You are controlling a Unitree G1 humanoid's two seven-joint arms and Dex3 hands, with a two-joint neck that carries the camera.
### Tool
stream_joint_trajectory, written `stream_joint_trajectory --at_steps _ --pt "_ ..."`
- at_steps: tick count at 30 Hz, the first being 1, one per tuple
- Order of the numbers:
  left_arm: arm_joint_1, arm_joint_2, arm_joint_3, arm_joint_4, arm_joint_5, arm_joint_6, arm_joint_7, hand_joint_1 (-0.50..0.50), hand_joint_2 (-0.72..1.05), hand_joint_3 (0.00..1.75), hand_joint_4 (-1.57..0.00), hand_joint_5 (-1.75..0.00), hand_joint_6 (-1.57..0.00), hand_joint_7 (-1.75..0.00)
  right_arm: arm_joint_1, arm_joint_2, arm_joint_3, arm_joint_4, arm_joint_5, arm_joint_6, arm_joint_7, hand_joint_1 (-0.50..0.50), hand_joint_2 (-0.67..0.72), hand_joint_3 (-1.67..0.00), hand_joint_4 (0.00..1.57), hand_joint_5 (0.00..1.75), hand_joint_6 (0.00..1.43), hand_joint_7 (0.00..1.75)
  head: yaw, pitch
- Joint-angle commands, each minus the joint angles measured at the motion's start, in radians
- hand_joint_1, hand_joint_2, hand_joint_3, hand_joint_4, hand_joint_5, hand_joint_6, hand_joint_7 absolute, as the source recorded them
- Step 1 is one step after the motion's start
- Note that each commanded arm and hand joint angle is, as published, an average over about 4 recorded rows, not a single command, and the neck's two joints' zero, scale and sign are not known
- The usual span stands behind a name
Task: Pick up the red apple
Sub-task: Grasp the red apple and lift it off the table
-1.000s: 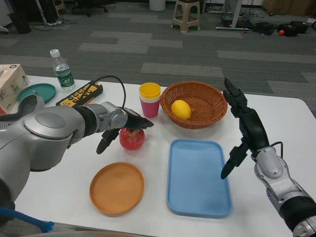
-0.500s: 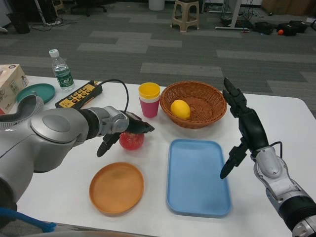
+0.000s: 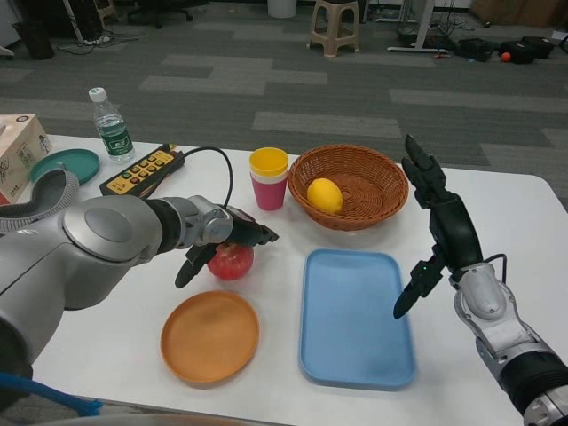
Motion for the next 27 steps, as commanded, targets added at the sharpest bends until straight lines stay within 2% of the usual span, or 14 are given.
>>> stream_joint_trajectory --at_steps 1,4,6,10,13,15,17,20,24,27 --pt "0.000 -0.009 -0.007 0.004 -0.012 -0.004 0.001 -0.50 0.12 0.04 0.00 0.00 0.00 0.00 0.014 0.003 0.004 -0.012 0.010 -0.019 -0.007 -0.46 0.60 0.00 0.00 0.00 0.00 0.00 -0.003 -0.001" --pt "0.001 -0.013 -0.008 0.005 -0.019 -0.003 0.011 -0.50 0.65 0.00 0.00 0.00 0.00 0.00 0.021 0.003 0.004 -0.013 0.014 -0.024 -0.008 -0.46 0.60 0.00 0.00 0.00 0.00 0.00 -0.003 -0.002" --pt "0.002 -0.016 -0.009 0.005 -0.024 -0.002 0.018 -0.50 0.83 0.00 0.00 0.00 0.00 0.00 0.023 0.003 0.003 -0.014 0.016 -0.028 -0.010 -0.46 0.60 0.00 0.00 0.00 0.00 0.00 -0.005 -0.004" --pt "0.003 -0.018 -0.017 0.008 -0.041 -0.001 0.029 -0.38 1.05 0.02 0.00 0.00 0.00 0.00 0.023 0.003 0.002 -0.016 0.017 -0.031 -0.012 -0.46 0.60 0.00 0.00 0.00 0.00 0.00 -0.006 -0.003" --pt "0.008 -0.019 -0.020 0.014 -0.044 0.003 0.033 -0.40 1.05 0.04 -0.02 0.00 -0.04 0.00 0.024 0.003 0.002 -0.017 0.017 -0.033 -0.014 -0.46 0.60 0.00 0.00 0.00 0.00 0.00 -0.007 -0.003" --pt "0.012 -0.021 -0.022 0.020 -0.045 0.005 0.036 -0.43 1.05 0.00 -0.06 0.00 -0.10 0.00 0.025 0.003 0.002 -0.016 0.017 -0.034 -0.017 -0.47 0.60 0.00 0.00 0.00 0.00 0.00 -0.005 -0.009" --pt "0.016 -0.023 -0.022 0.027 -0.047 0.007 0.039 -0.46 1.05 0.02 -0.16 -0.03 -0.20 0.00 0.025 0.003 0.002 -0.015 0.018 -0.034 -0.018 -0.47 0.60 0.00 0.00 0.00 0.00 0.00 -0.002 -0.014" --pt "0.021 -0.025 -0.018 0.035 -0.052 0.011 0.040 -0.50 1.05 0.02 -0.36 -0.18 -0.36 0.00 0.025 0.003 0.002 -0.015 0.018 -0.035 -0.018 -0.46 0.60 0.00 0.00 0.00 0.00 0.00 -0.002 -0.013" --pt "0.025 -0.025 -0.015 0.048 -0.068 0.012 0.041 -0.48 1.05 0.00 -0.37 -0.23 -0.42 0.00 0.027 0.003 0.002 -0.017 0.018 -0.035 -0.018 -0.46 0.60 0.00 0.00 0.00 0.00 0.00 -0.002 -0.013" --pt "0.028 -0.025 -0.015 0.054 -0.073 0.016 0.039 -0.48 1.05 0.07 -0.40 -0.31 -0.47 0.00 0.028 0.003 0.000 -0.018 0.018 -0.035 -0.018 -0.46 0.60 0.00 0.00 0.00 0.00 0.00 0.005 -0.019"
